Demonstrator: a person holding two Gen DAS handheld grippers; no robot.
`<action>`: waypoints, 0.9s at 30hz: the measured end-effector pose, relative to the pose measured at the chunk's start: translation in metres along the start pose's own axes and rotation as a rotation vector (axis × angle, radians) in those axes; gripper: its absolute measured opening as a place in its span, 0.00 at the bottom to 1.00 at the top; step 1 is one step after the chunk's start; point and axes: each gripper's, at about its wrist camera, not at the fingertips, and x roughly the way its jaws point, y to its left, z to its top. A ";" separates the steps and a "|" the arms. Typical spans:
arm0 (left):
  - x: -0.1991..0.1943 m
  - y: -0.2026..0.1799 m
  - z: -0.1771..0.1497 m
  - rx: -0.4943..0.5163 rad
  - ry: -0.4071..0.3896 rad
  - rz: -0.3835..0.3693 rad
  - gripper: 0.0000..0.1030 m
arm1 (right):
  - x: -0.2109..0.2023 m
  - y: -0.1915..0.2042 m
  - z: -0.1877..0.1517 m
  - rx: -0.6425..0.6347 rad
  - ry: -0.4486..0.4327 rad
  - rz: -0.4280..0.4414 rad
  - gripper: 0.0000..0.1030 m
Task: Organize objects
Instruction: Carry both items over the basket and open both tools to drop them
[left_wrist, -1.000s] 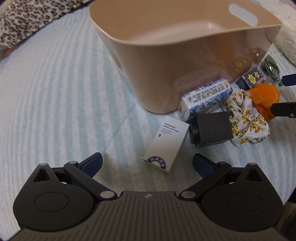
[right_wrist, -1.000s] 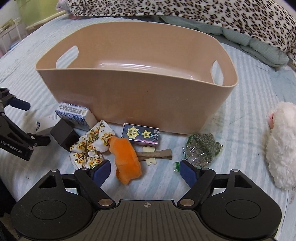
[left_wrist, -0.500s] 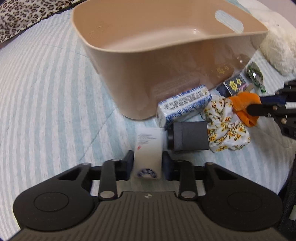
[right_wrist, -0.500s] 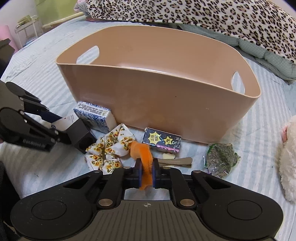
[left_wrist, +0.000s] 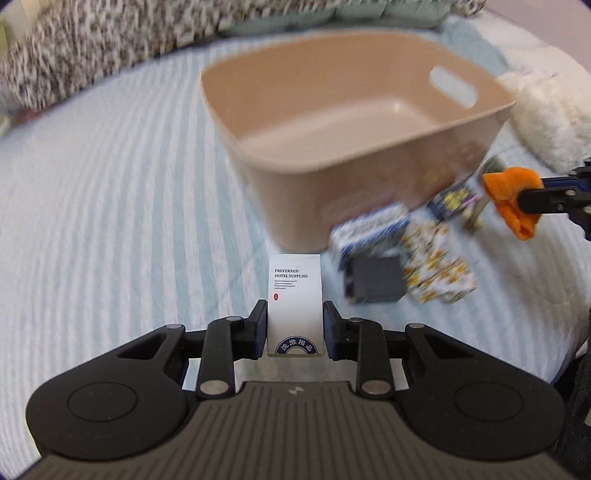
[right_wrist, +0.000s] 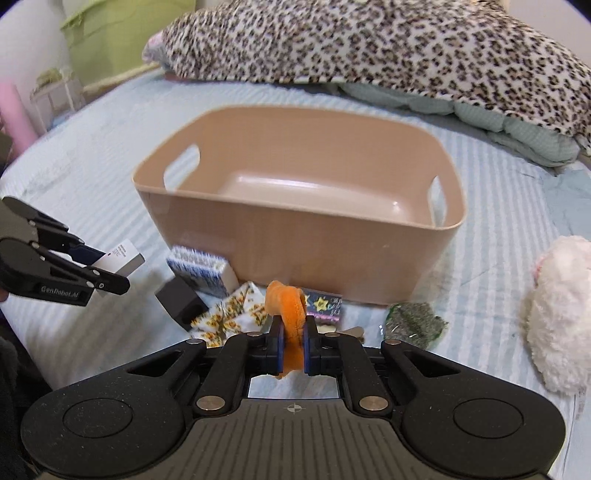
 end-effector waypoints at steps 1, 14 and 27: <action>-0.010 0.000 0.001 0.003 -0.024 0.000 0.31 | -0.006 -0.002 0.001 0.013 -0.018 -0.002 0.09; -0.042 -0.033 0.048 -0.074 -0.236 0.012 0.31 | -0.049 -0.033 0.024 0.154 -0.223 -0.047 0.09; 0.023 -0.050 0.096 -0.185 -0.272 0.083 0.31 | -0.003 -0.039 0.060 0.235 -0.287 -0.130 0.09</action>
